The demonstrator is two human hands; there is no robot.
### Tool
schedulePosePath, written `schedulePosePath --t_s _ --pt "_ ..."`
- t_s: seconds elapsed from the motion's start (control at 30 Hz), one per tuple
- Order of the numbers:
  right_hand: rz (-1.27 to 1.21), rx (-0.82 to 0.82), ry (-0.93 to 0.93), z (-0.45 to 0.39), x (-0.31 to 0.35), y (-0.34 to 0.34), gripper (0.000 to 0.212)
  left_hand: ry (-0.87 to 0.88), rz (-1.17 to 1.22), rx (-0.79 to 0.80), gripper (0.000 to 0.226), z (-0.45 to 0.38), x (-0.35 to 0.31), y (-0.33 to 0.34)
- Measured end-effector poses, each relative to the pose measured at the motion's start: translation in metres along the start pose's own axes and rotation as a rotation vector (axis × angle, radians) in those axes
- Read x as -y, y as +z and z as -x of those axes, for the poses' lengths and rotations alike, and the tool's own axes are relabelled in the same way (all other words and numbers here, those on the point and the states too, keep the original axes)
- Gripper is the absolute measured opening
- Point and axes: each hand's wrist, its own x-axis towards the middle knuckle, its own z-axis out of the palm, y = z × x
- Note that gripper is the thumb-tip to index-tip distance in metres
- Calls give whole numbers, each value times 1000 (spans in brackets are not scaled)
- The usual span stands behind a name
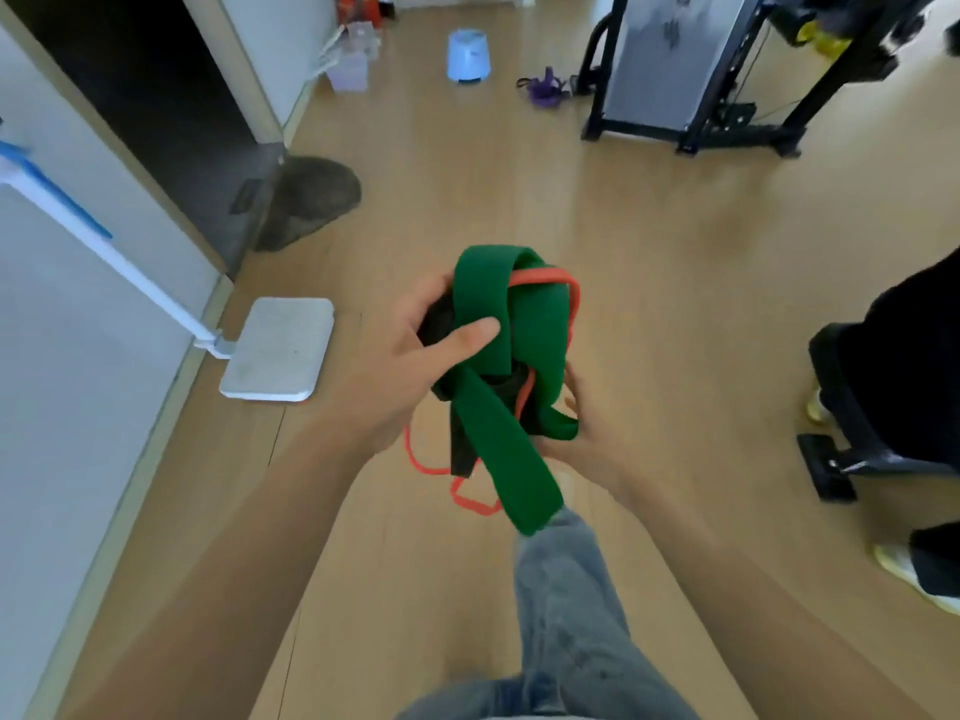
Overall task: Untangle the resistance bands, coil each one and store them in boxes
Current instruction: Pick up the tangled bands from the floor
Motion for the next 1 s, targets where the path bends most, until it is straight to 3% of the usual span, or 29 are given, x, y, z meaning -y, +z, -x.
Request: schedulePosePath --t_s 0.1,0.27,0.37,0.47,0.57,0.73,0.8,0.9,1.0 --pt "-130 41 69 -99 9 -45 73 18 -18 -23 27 -112 13 -11" --pt "-131 -106 147 -263 50 -116 39 -73 -57 -146 26 -290 23 -43" --pt "-172 -174 174 -356 91 -147 33 -214 -137 -328 23 -387 37 -76" --pt "-221 -233 134 -458 127 -177 29 -460 -203 -346 22 -481 61 -110" --pt "-228 -235 74 -559 158 -201 33 -585 -71 -354 34 -573 88 -138" --pt "-202 -316 16 -714 210 -247 40 -533 60 -375 79 -735 91 -196" --pt "-159 -390 9 -771 229 -267 40 -494 48 -294 84 -797 81 -220" --pt "-127 -442 41 -858 243 -288 37 -449 44 -20 69 -884 72 -242" --pt "-351 -426 126 -952 244 -298 26 -413 -35 154 93 -975 85 -241"
